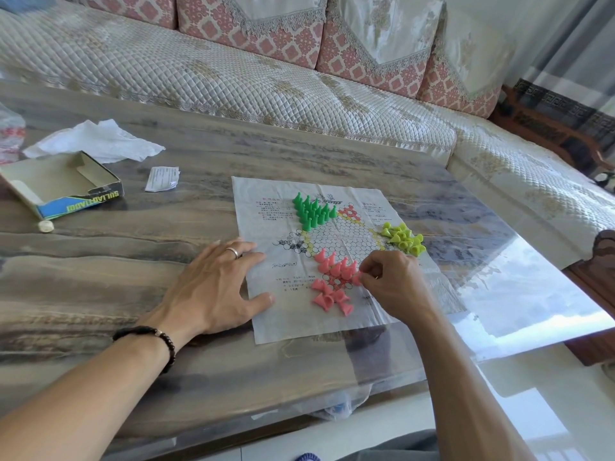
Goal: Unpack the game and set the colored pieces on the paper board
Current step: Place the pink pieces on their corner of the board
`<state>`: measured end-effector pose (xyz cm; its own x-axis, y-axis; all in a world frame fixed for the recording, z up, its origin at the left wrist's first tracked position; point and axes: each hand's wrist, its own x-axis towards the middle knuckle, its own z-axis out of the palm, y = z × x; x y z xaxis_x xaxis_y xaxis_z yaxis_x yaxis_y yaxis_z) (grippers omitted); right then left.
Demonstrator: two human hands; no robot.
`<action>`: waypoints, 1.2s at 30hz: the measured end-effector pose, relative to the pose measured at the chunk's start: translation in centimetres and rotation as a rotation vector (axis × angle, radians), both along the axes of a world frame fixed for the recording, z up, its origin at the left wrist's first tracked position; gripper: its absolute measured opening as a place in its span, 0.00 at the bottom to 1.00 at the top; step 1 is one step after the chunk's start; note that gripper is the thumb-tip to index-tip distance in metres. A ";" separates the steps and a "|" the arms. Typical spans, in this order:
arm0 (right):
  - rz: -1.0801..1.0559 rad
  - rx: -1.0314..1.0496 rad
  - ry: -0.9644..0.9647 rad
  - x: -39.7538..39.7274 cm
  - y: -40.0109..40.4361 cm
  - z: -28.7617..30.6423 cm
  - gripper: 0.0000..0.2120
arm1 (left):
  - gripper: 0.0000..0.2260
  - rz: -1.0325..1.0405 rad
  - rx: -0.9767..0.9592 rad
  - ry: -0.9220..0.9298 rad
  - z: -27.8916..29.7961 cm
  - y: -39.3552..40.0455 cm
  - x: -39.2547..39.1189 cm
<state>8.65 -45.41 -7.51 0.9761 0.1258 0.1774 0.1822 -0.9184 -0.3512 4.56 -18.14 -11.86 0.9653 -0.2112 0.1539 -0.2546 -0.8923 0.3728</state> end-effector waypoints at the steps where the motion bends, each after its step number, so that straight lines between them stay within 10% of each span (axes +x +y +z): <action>1: -0.001 0.001 0.001 0.0 0.0 0.0 0.04 | 0.43 0.000 -0.004 -0.002 0.0 0.0 0.0; 36: 0.070 0.148 0.005 -0.6 2.7 1.1 0.04 | 0.43 -0.003 0.011 -0.007 -0.1 0.0 0.1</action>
<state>8.06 -42.67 -6.37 0.9666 0.1666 0.1946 0.2423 -0.8414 -0.4830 4.62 -18.10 -11.96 0.9636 -0.2154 0.1587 -0.2597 -0.8957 0.3610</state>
